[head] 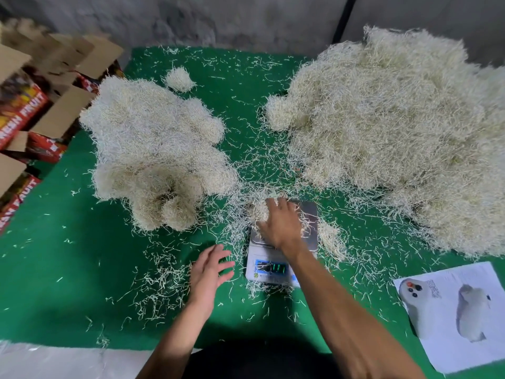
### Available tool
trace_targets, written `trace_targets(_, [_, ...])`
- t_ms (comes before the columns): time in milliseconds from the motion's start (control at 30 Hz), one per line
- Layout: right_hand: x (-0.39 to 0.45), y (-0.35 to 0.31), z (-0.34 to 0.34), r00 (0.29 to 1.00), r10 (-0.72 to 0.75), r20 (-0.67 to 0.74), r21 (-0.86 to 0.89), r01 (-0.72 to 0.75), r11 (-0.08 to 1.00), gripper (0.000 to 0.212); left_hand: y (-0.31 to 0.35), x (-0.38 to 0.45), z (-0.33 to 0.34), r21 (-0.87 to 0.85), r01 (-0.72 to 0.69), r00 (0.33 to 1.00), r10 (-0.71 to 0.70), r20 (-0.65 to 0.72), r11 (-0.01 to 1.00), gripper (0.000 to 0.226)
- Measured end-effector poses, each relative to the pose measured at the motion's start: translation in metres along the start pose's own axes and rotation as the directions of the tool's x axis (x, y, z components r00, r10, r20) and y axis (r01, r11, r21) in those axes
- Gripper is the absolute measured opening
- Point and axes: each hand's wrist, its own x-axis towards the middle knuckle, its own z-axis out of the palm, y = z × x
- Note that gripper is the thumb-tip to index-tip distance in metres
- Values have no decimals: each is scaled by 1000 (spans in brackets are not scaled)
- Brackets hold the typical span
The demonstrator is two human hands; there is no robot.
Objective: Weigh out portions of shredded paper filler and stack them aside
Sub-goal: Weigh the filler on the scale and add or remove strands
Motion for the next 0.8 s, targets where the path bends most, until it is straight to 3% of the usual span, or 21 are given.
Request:
trace_targets(33, [-8,2,3,1000,7,3,162,-8,987,79,3,2,3,-6,-7,1000,7,3,1000,34])
trace_targets(100, [-27,-2,2,998,62,25,517,-66,853,89,15,5,13,-11,-28,999,28,42,1000,38])
trace_targets(200, [-45,-19,-11,991,126,-47,730,-52,681,106,37,7,38,33,-116,979,109,171,993,24])
trace_targets(233, [-49,-25,-15,992,122,-42,773,-45,632,102,44,7,47,69,-153,972,138,191,986,18])
trace_targets(300, [-49,-25,-22,992,124,-24,828,-50,559,64,54,8,59,152,-231,965,206,162,961,29])
trace_targets(333, [-45,-19,-25,986,160,-37,845,-54,532,40,60,8,62,169,-248,964,225,143,954,34])
trace_targets(400, [-34,0,-41,942,334,-19,891,-135,433,29,66,10,60,125,-268,961,256,106,955,30])
trace_targets(467, [-21,25,-62,851,524,30,924,-224,310,47,74,13,51,64,-268,963,267,27,961,34])
trace_targets(533, [-12,45,-81,811,581,72,946,-239,217,66,77,19,35,232,-268,961,276,-2,935,20])
trace_targets(600, [-8,53,-90,814,578,57,965,-193,178,66,80,24,24,560,-265,955,294,40,785,56])
trace_targets(633, [-8,51,-91,816,576,48,965,-187,185,75,85,25,22,588,-261,958,280,61,765,60])
trace_targets(733, [-7,30,-86,860,509,37,969,-156,192,99,99,26,37,616,-472,876,410,253,630,36])
trace_targets(800, [-5,11,-80,881,473,26,972,-133,195,108,103,23,58,590,-517,856,400,329,620,28])
